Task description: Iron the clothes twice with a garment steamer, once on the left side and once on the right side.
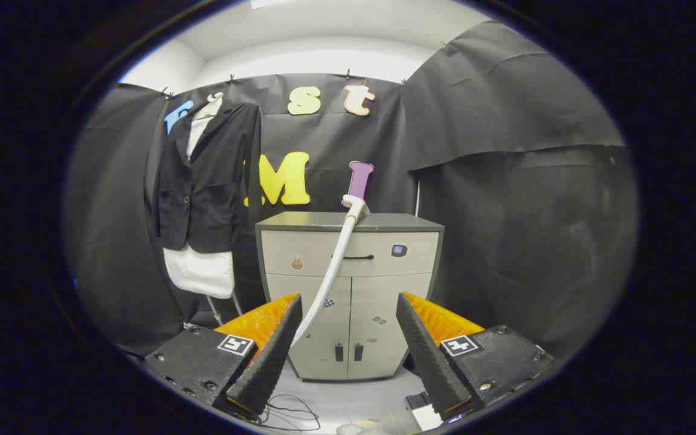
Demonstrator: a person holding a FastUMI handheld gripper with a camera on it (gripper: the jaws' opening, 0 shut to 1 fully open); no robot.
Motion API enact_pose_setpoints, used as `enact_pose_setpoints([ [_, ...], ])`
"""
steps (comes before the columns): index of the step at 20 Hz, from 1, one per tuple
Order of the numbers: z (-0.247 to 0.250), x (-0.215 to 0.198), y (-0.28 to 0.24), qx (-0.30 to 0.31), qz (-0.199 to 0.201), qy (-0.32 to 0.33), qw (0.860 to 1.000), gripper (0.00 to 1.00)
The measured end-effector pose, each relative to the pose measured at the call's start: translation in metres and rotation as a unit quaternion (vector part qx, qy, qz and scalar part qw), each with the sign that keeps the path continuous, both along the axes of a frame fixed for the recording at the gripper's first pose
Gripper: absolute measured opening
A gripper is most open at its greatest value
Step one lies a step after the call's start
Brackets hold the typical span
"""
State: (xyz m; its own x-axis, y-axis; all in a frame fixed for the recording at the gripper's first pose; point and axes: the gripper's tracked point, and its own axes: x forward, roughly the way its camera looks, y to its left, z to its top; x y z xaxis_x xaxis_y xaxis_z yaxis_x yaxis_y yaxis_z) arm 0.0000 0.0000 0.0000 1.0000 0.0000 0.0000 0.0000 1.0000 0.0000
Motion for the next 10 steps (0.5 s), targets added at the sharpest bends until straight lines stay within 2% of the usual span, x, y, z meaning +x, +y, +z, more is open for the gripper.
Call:
enact_pose_setpoints([
  [10, -0.005, 0.0089, -0.0094, -0.002, -0.013, 0.006, 1.0, 0.98],
])
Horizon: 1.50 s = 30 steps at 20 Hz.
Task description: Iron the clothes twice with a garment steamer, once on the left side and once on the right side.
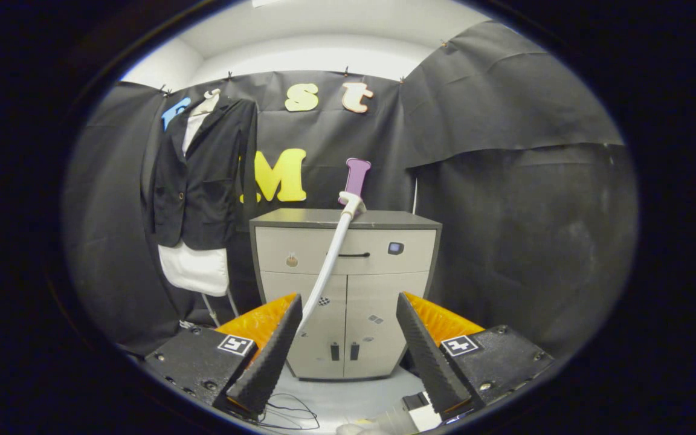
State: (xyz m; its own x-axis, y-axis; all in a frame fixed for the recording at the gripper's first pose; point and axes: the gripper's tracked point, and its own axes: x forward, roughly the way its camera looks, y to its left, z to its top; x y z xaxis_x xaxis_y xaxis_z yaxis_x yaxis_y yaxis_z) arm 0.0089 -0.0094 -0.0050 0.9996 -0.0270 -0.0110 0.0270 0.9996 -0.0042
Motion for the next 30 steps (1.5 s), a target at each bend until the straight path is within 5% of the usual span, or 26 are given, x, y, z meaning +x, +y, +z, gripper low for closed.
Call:
enact_pose_setpoints([
  [17, 0.036, 0.02, -0.007, 0.01, -0.037, -0.003, 0.999, 0.98],
  [23, 0.073, 0.083, -0.014, 0.024, -0.027, 0.008, 0.999, 0.98],
  [30, 0.117, 0.206, -0.02, 0.036, 0.004, 0.048, 0.998, 0.98],
])
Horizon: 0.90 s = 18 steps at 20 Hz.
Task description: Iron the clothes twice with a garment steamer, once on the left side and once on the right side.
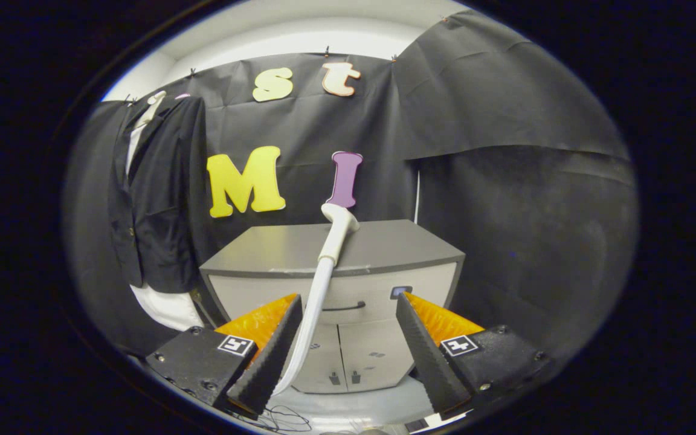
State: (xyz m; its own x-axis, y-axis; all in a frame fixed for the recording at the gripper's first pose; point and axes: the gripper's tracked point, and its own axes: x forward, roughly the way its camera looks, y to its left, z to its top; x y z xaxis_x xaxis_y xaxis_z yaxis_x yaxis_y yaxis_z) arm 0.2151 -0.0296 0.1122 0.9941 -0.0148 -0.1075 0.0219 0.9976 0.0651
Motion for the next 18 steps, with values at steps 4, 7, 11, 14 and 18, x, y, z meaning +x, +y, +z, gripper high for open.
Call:
enact_pose_setpoints([
  [4, 0.021, 0.077, 0.005, 0.002, 0.035, 0.016, 0.999, 0.96],
  [7, 0.026, 0.13, 0.008, 0.004, 0.054, 0.04, 0.998, 0.96],
  [11, 0.017, 0.183, 0.015, 0.006, 0.08, 0.083, 0.993, 0.95],
  [14, 0.006, 0.207, 0.02, 0.007, 0.097, 0.112, 0.989, 0.89],
  [18, -0.003, 0.223, 0.027, 0.022, 0.118, 0.135, 0.984, 0.73],
])
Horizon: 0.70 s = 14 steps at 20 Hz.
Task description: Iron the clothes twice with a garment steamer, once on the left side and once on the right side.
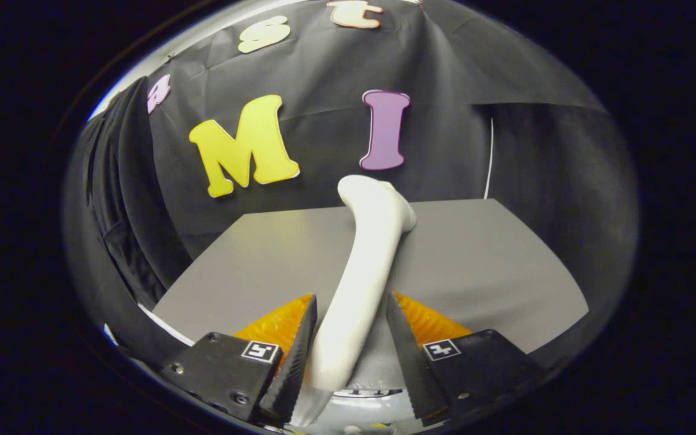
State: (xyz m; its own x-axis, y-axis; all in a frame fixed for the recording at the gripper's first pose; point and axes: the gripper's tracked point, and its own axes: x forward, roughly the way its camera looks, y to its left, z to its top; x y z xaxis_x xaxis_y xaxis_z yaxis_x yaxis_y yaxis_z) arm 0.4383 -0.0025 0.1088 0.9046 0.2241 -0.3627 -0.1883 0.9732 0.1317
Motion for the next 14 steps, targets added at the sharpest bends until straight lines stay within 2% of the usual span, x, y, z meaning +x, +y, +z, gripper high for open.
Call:
enact_pose_setpoints([
  [3, -0.001, 0.003, 0.0, 0.023, 0.001, 0.008, 1.0, 0.63],
  [6, 0.004, 0.002, 0.001, 0.079, -0.003, 0.017, 0.997, 0.56],
  [7, 0.005, 0.003, 0.004, 0.099, 0.003, 0.022, 0.995, 0.51],
  [9, 0.005, 0.003, 0.006, 0.106, 0.012, 0.023, 0.994, 0.41],
  [14, 0.029, -0.018, 0.01, 0.11, 0.02, -0.014, 0.994, 0.35],
])
